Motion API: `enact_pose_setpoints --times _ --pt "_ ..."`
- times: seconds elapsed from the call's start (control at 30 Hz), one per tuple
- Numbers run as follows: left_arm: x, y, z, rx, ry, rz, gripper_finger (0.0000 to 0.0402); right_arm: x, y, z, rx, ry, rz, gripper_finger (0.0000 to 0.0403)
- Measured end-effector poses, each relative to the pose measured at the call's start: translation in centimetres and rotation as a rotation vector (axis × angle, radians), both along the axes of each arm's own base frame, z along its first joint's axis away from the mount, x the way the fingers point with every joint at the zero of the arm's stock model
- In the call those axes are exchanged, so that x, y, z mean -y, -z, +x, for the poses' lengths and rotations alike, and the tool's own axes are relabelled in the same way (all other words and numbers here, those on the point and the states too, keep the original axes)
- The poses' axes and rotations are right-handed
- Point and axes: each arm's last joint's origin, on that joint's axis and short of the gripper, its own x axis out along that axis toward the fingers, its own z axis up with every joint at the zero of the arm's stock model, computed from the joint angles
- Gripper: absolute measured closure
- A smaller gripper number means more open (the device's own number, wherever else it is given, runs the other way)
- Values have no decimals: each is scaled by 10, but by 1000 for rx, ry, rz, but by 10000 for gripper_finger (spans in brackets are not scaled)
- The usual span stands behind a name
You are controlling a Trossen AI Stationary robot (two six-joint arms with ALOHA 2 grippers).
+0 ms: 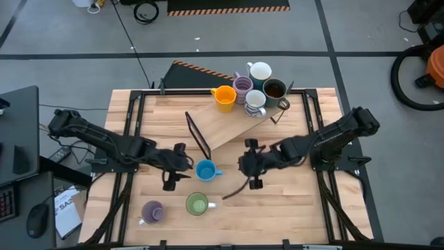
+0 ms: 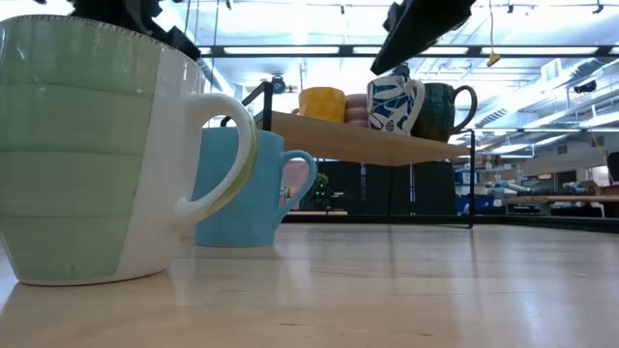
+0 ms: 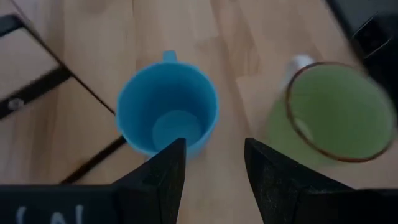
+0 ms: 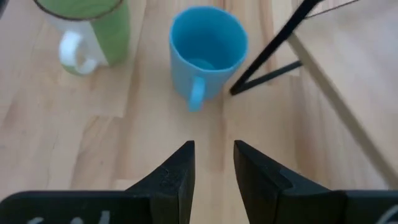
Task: Place coffee mugs
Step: Put the blue mug on the shelf
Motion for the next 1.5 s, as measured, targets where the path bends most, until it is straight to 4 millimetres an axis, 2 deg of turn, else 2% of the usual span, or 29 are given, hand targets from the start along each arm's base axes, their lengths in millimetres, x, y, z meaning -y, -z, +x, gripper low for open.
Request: enact_pose_setpoints --times 0.13,0.3,0.43,0.53,0.63,0.87,1.07,1.27,1.5 --pt "3 4 12 -81 74 118 230 -16 7 -7 15 35 23 286" --pt "13 10 24 -109 341 380 230 -35 16 -14 71 48 40 286" --pt "21 20 26 -121 560 671 230 -46 21 -20 111 82 41 286" --pt "25 25 27 -141 625 839 230 -54 23 -24 148 98 39 286" --pt "28 25 24 -149 687 931 230 -59 26 -27 169 90 44 286" --pt "27 25 26 -141 802 1027 230 -60 30 -26 212 92 71 286" --pt "22 28 32 -145 759 1012 230 -50 49 -24 300 148 107 286" --pt "25 28 32 -129 740 994 230 -33 63 -20 402 155 150 285" --pt "26 27 33 -117 698 968 230 -26 71 -15 445 142 137 259"
